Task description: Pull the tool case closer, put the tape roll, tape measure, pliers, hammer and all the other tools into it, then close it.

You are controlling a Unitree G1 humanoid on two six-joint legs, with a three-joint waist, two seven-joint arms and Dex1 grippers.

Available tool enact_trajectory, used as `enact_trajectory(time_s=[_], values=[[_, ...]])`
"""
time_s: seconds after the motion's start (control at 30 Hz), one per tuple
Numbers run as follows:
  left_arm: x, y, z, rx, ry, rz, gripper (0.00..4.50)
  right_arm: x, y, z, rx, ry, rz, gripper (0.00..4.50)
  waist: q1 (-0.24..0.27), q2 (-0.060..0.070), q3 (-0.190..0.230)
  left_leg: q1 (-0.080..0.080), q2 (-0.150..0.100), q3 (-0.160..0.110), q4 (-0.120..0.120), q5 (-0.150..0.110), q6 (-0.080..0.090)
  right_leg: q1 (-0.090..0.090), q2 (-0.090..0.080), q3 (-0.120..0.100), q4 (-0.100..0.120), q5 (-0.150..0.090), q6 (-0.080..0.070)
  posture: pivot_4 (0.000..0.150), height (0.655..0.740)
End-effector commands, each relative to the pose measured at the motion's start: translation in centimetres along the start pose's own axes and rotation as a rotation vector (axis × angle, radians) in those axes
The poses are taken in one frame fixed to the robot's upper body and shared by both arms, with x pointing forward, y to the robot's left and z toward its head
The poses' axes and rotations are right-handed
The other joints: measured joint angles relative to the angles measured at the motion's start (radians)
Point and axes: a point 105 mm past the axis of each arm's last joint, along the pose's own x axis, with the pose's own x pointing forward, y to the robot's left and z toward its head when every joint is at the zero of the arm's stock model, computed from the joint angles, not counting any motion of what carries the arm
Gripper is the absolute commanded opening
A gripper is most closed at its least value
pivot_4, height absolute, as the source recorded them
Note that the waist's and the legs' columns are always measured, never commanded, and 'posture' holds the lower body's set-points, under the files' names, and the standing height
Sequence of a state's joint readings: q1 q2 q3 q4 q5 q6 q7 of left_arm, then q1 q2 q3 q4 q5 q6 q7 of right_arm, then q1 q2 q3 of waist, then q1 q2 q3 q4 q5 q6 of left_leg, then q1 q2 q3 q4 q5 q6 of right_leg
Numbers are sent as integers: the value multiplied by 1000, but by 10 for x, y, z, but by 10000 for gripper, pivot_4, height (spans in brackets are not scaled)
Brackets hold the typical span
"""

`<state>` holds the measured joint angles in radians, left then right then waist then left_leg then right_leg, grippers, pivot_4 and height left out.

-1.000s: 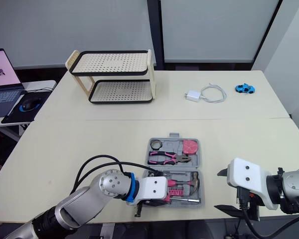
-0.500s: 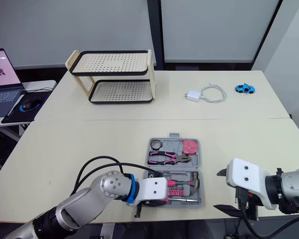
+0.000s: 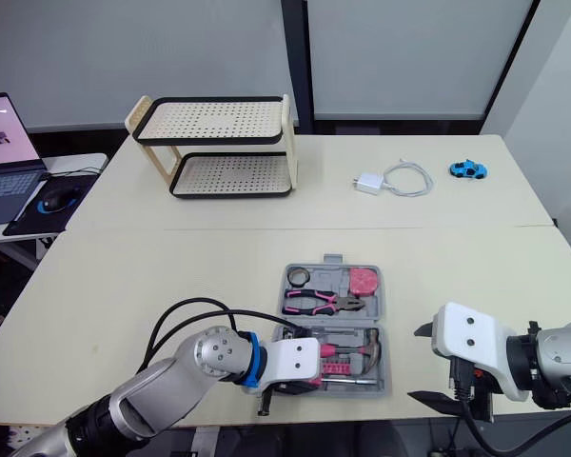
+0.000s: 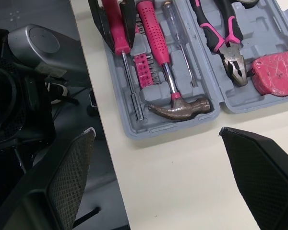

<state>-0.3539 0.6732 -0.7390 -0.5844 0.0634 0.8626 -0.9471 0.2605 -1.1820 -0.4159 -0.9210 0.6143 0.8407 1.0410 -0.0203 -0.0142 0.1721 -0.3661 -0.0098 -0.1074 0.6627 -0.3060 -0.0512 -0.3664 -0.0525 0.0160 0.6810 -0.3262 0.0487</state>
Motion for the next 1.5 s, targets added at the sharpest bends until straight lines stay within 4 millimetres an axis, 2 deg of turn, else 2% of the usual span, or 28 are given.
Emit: enact_trajectory(time_s=[0.03,0.7,0.77,1.03,1.2,1.27,1.37,1.47,1.5], values=[[1,-3,6,29,-12,-8,7081,-1,1,6,-28,-13,-7,45000,0,0,0,0,0,0,0,0,0,0,0,0,0,0,0,1500,7400],[5,-5,7,33,-9,-20,7081,1,1,6,-30,-15,-7,45000,0,0,0,0,0,0,0,0,0,0,0,0,0,0,0,1500,7400],[5,-4,8,23,-14,-17,14589,1,1,6,-31,-15,-8,45000,0,0,0,0,0,0,0,0,0,0,0,0,0,0,0,1500,7400],[-8,1,16,9,-47,-6,38777,0,1,6,-29,-18,-13,45000,0,0,0,0,0,0,0,0,0,1,0,0,0,0,0,1500,7400],[-28,4,27,47,-116,-42,38777,0,0,8,-31,-26,-16,45000,0,0,0,1,0,0,0,0,0,1,0,0,0,0,0,1500,7400],[-42,7,31,103,-201,-83,38777,0,0,9,-32,-33,-20,45000,0,0,0,1,0,0,0,0,0,1,0,0,0,0,0,1500,7400],[-58,13,23,118,-291,-136,38777,1,-1,11,-33,-46,-28,45000,0,0,0,1,0,-1,0,0,0,2,0,-1,0,0,0,1500,7400],[-65,14,18,88,-357,-183,38777,1,-1,12,-32,-56,-32,45000,0,0,0,2,0,0,0,0,0,2,0,0,0,0,0,1500,7400],[-67,13,15,77,-369,-202,37044,2,-1,13,-32,-59,-33,45000,0,0,0,1,0,0,0,0,0,2,-1,0,0,0,0,1500,7400]])
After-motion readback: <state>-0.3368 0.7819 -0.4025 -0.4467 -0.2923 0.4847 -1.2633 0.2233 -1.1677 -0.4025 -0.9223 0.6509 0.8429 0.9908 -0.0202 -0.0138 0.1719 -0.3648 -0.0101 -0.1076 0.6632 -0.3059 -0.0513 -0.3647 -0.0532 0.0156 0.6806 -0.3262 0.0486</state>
